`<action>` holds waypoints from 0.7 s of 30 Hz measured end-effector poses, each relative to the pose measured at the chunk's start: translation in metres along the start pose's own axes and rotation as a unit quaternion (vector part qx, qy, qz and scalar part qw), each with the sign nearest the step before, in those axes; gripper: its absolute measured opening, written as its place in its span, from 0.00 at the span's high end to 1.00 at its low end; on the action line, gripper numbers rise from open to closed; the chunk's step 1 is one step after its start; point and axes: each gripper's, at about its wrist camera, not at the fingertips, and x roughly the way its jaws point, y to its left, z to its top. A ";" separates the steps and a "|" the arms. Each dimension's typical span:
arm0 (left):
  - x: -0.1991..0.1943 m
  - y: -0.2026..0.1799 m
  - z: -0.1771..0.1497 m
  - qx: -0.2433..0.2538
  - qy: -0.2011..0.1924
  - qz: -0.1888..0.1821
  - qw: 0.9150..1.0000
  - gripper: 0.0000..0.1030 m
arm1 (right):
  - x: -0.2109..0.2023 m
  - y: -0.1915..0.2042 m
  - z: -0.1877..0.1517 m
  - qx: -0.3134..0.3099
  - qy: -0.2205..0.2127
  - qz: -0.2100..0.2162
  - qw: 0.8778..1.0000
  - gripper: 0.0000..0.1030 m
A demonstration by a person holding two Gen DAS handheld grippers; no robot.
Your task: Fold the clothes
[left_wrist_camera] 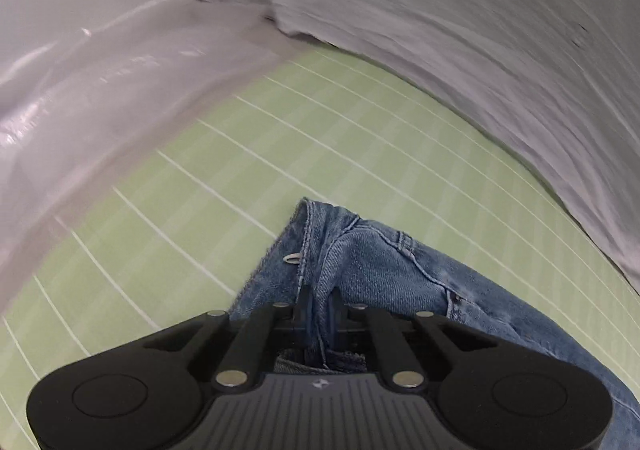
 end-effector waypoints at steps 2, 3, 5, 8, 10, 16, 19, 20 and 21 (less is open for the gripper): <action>0.006 0.022 0.017 -0.015 -0.015 0.025 0.999 0.91 | -0.005 0.010 0.003 -0.008 -0.007 0.019 1.000 0.16; 0.005 0.031 0.024 -0.025 -0.017 0.030 0.999 0.90 | -0.008 0.015 0.004 -0.016 -0.012 0.026 0.999 0.16; 0.000 0.047 0.032 -0.052 -0.018 0.037 0.998 0.75 | -0.011 0.021 0.006 -0.023 -0.019 0.040 0.999 0.16; -0.019 0.047 0.014 -0.041 -0.020 0.022 0.999 0.40 | -0.014 0.016 0.009 -0.007 -0.028 0.052 0.998 0.16; -0.032 0.045 -0.002 -0.025 -0.021 0.008 0.999 0.27 | -0.015 0.013 0.011 0.003 -0.033 0.060 0.998 0.16; -0.072 0.010 -0.083 0.005 0.017 -0.054 0.998 0.22 | -0.020 0.003 0.017 0.034 -0.050 0.085 0.995 0.15; -0.084 -0.010 -0.127 0.019 0.048 -0.078 0.996 0.21 | -0.014 -0.017 0.016 0.085 -0.041 0.091 0.991 0.15; -0.087 -0.016 -0.141 0.023 0.061 -0.083 0.994 0.20 | -0.009 -0.027 0.014 0.111 -0.034 0.091 0.989 0.15; -0.088 -0.022 -0.154 0.026 0.073 -0.084 0.993 0.20 | -0.004 -0.038 0.012 0.137 -0.027 0.091 0.986 0.15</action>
